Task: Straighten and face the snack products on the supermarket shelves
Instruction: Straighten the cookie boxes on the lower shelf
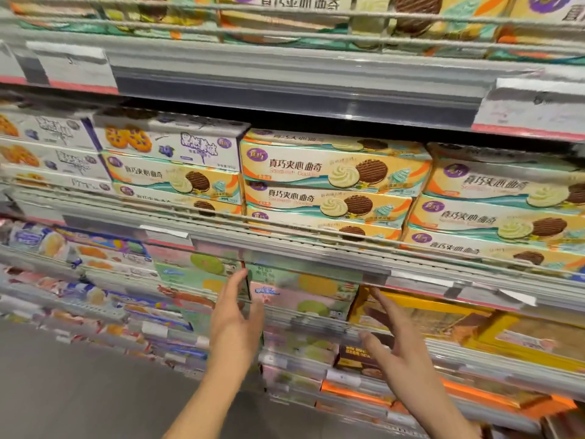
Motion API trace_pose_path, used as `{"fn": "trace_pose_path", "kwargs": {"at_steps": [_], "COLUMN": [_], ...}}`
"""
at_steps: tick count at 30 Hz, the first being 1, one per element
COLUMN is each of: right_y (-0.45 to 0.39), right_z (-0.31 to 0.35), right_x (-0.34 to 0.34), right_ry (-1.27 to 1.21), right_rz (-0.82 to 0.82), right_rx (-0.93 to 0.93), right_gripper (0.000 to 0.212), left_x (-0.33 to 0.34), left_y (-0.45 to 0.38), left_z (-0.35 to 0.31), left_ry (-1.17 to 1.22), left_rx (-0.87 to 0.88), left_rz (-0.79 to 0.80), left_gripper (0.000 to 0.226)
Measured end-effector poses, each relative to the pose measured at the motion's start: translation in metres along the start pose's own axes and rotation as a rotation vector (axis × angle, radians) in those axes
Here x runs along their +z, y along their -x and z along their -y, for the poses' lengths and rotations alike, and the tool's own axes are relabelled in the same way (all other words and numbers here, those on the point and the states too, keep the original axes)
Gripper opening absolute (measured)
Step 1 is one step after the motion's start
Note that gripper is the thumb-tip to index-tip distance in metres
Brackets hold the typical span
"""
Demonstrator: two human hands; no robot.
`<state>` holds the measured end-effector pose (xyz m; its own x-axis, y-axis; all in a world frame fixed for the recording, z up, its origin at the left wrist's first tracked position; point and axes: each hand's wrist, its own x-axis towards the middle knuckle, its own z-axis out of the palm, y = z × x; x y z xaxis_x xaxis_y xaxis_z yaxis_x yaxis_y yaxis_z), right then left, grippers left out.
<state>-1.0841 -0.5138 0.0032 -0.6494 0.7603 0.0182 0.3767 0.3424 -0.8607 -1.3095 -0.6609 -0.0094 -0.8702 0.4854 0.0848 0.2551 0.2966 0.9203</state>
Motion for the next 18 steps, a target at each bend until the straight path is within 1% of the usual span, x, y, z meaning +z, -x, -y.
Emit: {"fn": "trace_pose_path", "kwargs": {"at_steps": [2, 4, 6, 7, 9, 11, 13, 16, 18], "right_y": [0.001, -0.004, -0.006, -0.006, -0.007, -0.009, -0.011, -0.016, -0.016], "right_z": [0.005, 0.009, 0.014, 0.017, 0.021, 0.025, 0.030, 0.039, 0.043], "right_x": [-0.003, 0.007, 0.021, 0.027, 0.038, 0.046, 0.052, 0.059, 0.062], "right_ry": [-0.047, -0.073, -0.070, -0.063, -0.053, -0.059, -0.082, -0.104, -0.095], "right_rz": [-0.027, -0.089, -0.168, -0.197, -0.244, -0.281, -0.303, -0.351, -0.396], "right_rx": [0.019, 0.050, 0.083, 0.097, 0.127, 0.158, 0.186, 0.208, 0.228], "right_gripper": [0.065, 0.064, 0.061, 0.058, 0.057, 0.059, 0.060, 0.059, 0.065], "left_x": [0.005, 0.000, -0.012, -0.019, -0.036, -0.052, -0.063, -0.068, -0.067], "left_y": [0.006, 0.009, 0.005, 0.002, -0.007, -0.021, -0.039, -0.058, -0.064], "left_z": [0.004, 0.013, 0.021, 0.024, 0.023, 0.022, 0.020, 0.021, 0.025], "left_ry": [-0.146, -0.286, -0.447, -0.472, -0.481, -0.534, -0.600, -0.664, -0.729], "left_rx": [0.170, 0.427, 0.685, 0.757, 0.819, 0.832, 0.833, 0.803, 0.788], "left_rz": [0.025, 0.095, 0.068, 0.028, -0.072, -0.135, -0.130, -0.083, -0.043], "left_gripper": [0.056, 0.054, 0.056, 0.056, 0.059, 0.066, 0.073, 0.077, 0.079]}}
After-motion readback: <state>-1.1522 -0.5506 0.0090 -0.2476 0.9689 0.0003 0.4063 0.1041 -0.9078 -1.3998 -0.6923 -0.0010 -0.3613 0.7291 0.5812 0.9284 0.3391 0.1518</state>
